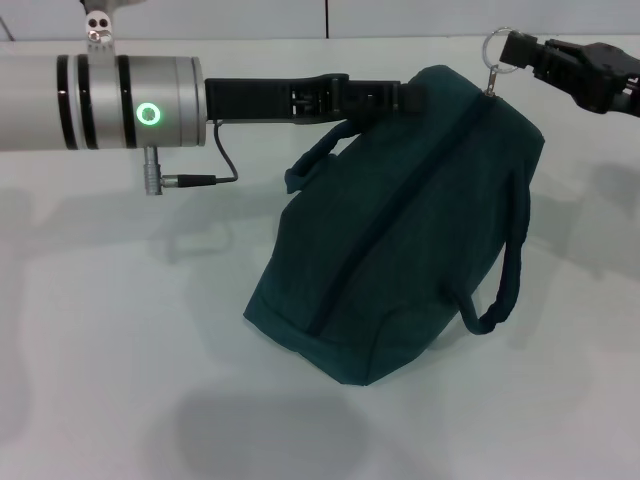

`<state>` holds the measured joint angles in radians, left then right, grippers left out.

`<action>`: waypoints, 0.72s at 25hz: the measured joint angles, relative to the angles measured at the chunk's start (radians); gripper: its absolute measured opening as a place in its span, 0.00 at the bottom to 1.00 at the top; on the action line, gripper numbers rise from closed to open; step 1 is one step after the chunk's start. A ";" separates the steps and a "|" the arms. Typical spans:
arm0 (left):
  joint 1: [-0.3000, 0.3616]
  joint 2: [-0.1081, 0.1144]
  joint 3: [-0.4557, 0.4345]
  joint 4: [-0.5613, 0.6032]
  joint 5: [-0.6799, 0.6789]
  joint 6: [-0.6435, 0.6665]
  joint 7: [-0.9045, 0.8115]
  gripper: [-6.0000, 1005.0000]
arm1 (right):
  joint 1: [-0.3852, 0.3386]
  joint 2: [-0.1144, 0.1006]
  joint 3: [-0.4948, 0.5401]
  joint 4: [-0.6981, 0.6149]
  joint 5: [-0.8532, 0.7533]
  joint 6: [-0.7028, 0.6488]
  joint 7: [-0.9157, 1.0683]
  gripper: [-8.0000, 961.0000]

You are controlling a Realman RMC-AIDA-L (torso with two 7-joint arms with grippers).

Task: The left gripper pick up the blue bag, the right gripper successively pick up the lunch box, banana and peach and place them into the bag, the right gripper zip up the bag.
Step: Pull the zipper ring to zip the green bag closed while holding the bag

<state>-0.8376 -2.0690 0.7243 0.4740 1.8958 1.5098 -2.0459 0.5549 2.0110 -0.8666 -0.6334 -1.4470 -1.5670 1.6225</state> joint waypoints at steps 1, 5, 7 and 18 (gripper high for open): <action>-0.001 -0.002 0.002 0.004 0.001 0.000 0.004 0.62 | -0.004 0.000 0.000 0.000 0.002 0.000 -0.001 0.02; 0.000 -0.013 0.027 0.037 0.000 0.000 0.012 0.46 | -0.014 0.000 0.000 0.000 0.014 -0.002 -0.003 0.02; 0.000 -0.015 0.036 0.045 -0.003 0.000 0.017 0.37 | -0.018 0.000 0.000 0.003 0.019 -0.003 -0.003 0.02; -0.001 -0.017 0.037 0.043 -0.021 0.000 0.035 0.14 | -0.018 -0.001 0.000 0.089 0.055 0.009 -0.020 0.02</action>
<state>-0.8390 -2.0863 0.7610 0.5170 1.8752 1.5094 -2.0105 0.5370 2.0104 -0.8667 -0.5448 -1.3917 -1.5579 1.6021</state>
